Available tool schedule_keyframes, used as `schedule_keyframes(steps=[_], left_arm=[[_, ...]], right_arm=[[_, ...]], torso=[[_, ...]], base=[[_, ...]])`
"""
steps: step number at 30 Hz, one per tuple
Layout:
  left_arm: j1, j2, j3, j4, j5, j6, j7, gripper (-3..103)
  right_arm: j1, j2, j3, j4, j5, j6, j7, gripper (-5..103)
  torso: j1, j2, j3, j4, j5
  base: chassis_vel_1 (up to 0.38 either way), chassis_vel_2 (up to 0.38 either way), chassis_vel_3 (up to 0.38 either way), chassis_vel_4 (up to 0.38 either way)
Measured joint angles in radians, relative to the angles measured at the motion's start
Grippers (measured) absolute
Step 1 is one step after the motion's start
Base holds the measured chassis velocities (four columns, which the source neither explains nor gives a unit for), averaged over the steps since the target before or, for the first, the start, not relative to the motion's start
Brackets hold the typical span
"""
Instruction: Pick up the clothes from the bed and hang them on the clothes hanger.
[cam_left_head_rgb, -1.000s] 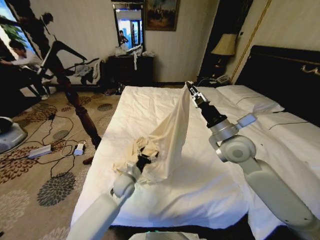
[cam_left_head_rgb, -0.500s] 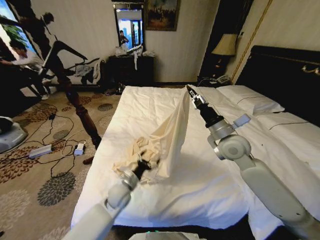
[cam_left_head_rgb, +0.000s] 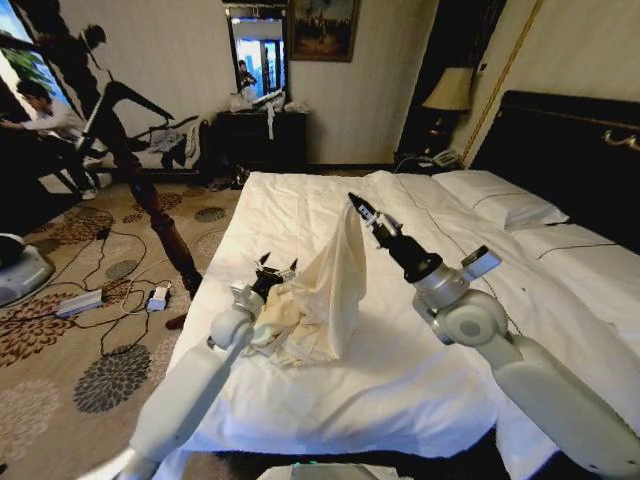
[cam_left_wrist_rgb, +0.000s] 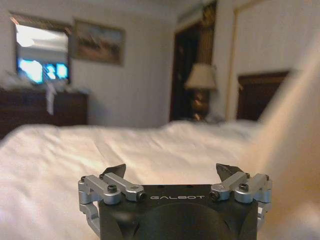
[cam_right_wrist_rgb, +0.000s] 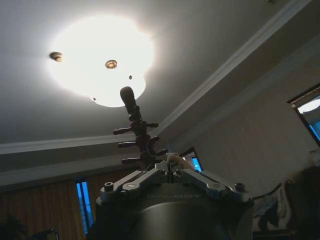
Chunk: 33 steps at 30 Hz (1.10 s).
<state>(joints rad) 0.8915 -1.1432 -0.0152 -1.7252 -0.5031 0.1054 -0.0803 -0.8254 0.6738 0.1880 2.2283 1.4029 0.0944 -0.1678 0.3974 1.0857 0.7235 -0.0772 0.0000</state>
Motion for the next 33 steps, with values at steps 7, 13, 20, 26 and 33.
schedule_keyframes(steps=[7, 13, 20, 26, 33], left_arm=[[0.063, -0.013, 0.113, -0.042, 0.030, 0.003, 0.004, 100], [0.061, -0.042, 0.230, -0.053, 0.019, 0.018, 0.003, 100], [-0.009, -0.151, 0.343, 0.036, -0.009, 0.018, -0.001, 100], [0.012, -0.141, 0.361, 0.027, -0.001, 0.003, -0.001, 100], [0.199, 0.045, 0.251, -0.140, 0.003, -0.026, -0.018, 100]], right_arm=[[0.028, 0.001, 0.006, -0.014, 0.004, 0.000, 0.013, 0], [0.045, 0.000, 0.026, -0.030, 0.023, 0.000, 0.040, 0], [0.078, -0.009, -0.010, -0.039, 0.024, 0.000, 0.044, 0], [0.068, -0.018, -0.001, -0.047, 0.023, 0.000, 0.044, 0], [0.068, 0.015, 0.001, -0.062, 0.013, 0.002, 0.041, 0]], torso=[[0.000, 0.000, 0.000, -0.0005, 0.0002], [0.000, 0.000, 0.000, -0.0006, 0.0004], [0.000, 0.000, 0.000, -0.0009, 0.0002], [0.000, 0.000, 0.000, -0.0009, 0.0000], [0.000, 0.000, 0.000, -0.0004, -0.0001]], base=[[0.000, 0.000, 0.000, 0.000], [0.000, 0.000, 0.000, 0.000], [0.000, 0.000, 0.000, 0.000], [0.000, 0.000, 0.000, 0.000], [0.000, 0.000, 0.000, 0.000]])
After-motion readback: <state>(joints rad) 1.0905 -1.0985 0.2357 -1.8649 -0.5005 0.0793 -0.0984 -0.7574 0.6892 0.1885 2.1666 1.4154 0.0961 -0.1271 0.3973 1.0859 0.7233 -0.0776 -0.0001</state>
